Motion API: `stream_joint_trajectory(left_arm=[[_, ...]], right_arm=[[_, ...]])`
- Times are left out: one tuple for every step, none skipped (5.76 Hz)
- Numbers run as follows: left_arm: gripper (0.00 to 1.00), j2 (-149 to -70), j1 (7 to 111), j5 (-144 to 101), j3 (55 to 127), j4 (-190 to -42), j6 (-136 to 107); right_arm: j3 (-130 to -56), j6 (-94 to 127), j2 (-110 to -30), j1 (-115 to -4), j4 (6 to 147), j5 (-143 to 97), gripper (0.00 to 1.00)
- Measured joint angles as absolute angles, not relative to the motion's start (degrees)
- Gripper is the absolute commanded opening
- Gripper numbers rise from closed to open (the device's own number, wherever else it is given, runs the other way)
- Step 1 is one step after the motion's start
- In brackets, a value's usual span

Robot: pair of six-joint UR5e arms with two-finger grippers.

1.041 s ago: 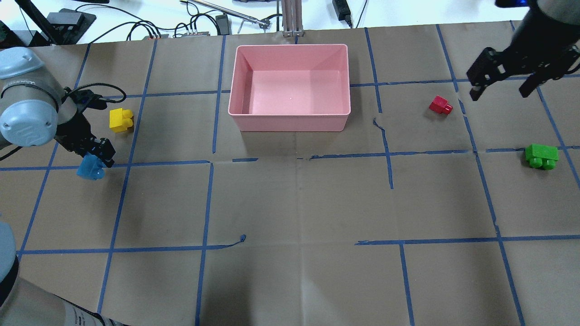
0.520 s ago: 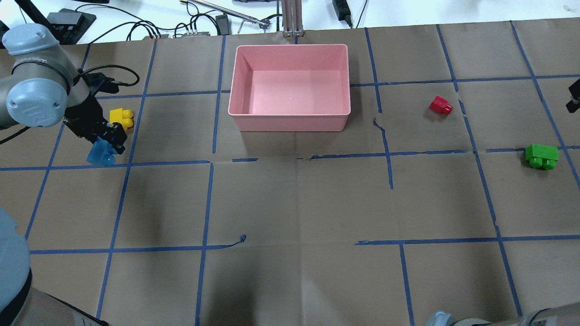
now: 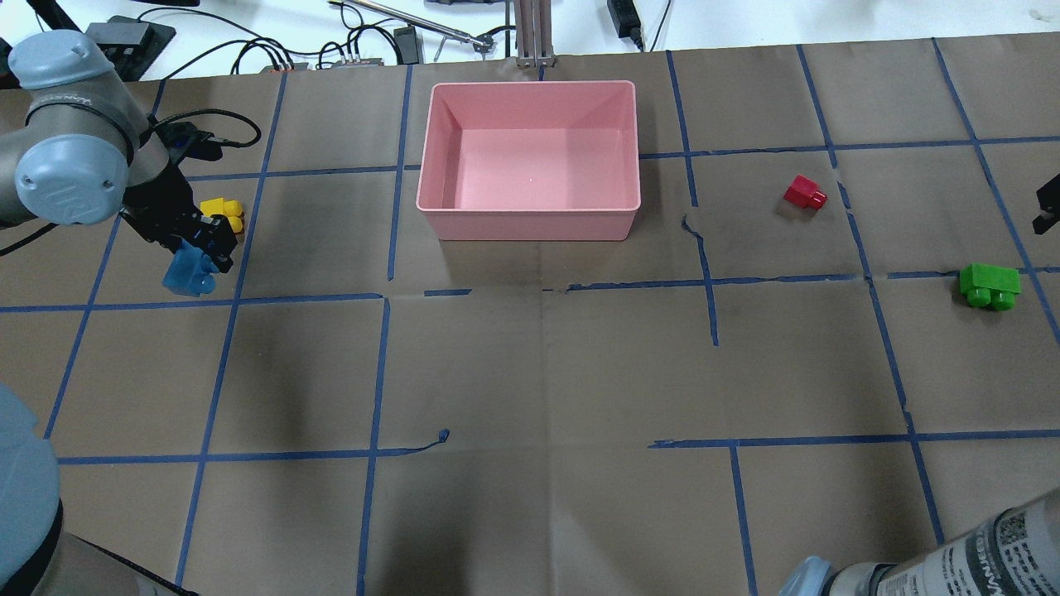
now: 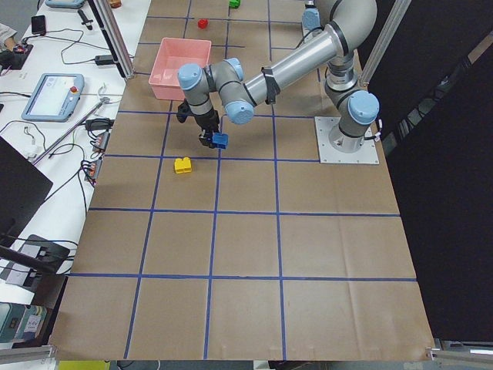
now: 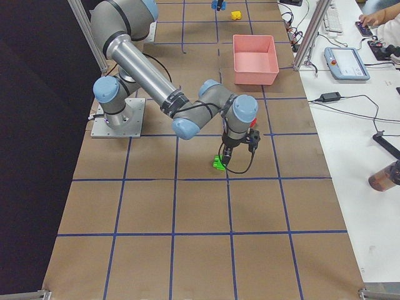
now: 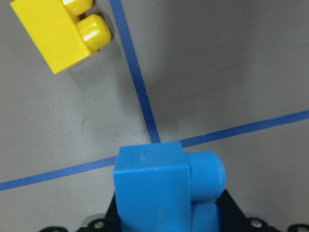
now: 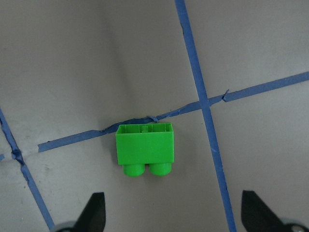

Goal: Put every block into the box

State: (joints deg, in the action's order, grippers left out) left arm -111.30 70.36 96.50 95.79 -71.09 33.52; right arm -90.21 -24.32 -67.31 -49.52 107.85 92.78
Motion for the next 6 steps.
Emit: stream_joint_trajectory(left_arm=[[0.03,-111.3,70.4,96.5,95.7,-71.1,33.5],[0.03,-111.2,70.4,96.5,95.7,-71.1,33.5],[0.03,-111.2,70.5,96.5,95.7,-71.1,33.4],[0.03,-111.2,70.6,96.4,95.7,-71.1,33.2],[0.03,-111.4,70.9,96.4,95.3,-71.1,32.5],[0.03,-111.7,71.8,95.9,93.8,-71.9,30.4]], right_arm=[[-91.9,-22.5,-66.3,-49.5,109.8,92.7,0.99],[-95.1,-20.9,-65.9,-49.5,113.0,92.5,0.99],[-99.1,-19.7,-65.8,-49.5,117.7,92.3,0.99],[-102.2,-19.3,-65.5,-49.6,121.6,92.2,0.99],[-103.8,-19.3,-65.1,-49.6,124.1,92.1,0.99],[-104.2,-19.9,-64.5,-49.6,125.9,92.0,0.99]])
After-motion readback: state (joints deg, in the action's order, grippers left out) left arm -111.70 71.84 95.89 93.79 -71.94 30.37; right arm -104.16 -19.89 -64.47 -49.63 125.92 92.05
